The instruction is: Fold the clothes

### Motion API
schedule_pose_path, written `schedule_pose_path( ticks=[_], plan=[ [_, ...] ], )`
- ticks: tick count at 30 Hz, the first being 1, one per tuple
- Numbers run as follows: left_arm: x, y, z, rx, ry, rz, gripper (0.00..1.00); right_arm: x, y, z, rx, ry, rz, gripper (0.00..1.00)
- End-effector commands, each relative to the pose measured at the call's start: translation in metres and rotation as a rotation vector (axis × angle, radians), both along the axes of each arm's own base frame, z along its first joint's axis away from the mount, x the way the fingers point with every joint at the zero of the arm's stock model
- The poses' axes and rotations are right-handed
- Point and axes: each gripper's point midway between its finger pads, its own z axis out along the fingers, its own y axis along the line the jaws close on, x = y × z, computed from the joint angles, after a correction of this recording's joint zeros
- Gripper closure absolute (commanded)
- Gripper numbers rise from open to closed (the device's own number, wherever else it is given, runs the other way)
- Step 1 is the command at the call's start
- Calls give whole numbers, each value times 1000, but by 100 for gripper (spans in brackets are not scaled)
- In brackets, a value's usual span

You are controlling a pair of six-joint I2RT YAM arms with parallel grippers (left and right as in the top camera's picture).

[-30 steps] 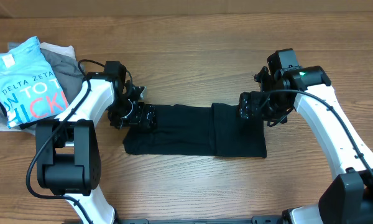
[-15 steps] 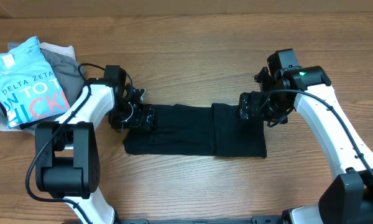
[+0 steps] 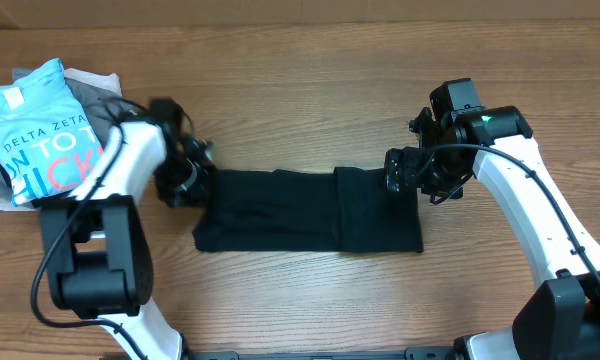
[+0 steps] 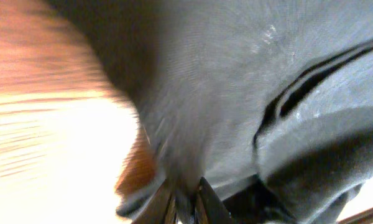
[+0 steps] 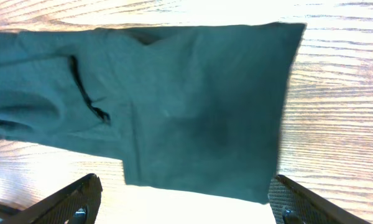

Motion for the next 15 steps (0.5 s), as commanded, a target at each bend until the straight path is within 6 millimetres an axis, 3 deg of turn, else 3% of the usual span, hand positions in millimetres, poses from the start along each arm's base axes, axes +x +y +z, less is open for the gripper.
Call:
schedule_pose_path(
  ticks=[1, 5, 9, 11, 12, 15],
  plan=[
    [42, 43, 37, 100, -117, 118, 88, 3, -1, 5, -3, -24, 3, 10],
    [66, 72, 70, 125, -203, 189, 86, 3, -1, 5, -3, -24, 3, 10],
    [65, 73, 69, 112, -198, 200, 83, 3, -1, 5, -3, -24, 3, 10],
    [61, 72, 66, 119, -181, 195, 58, 3, -1, 5, -3, -24, 3, 10],
    [59, 72, 65, 118, -175, 194, 37, 3, -1, 5, -3, -25, 3, 10],
    [59, 72, 65, 120, -177, 183, 16, 3, -1, 5, -3, -23, 3, 10]
  ],
)
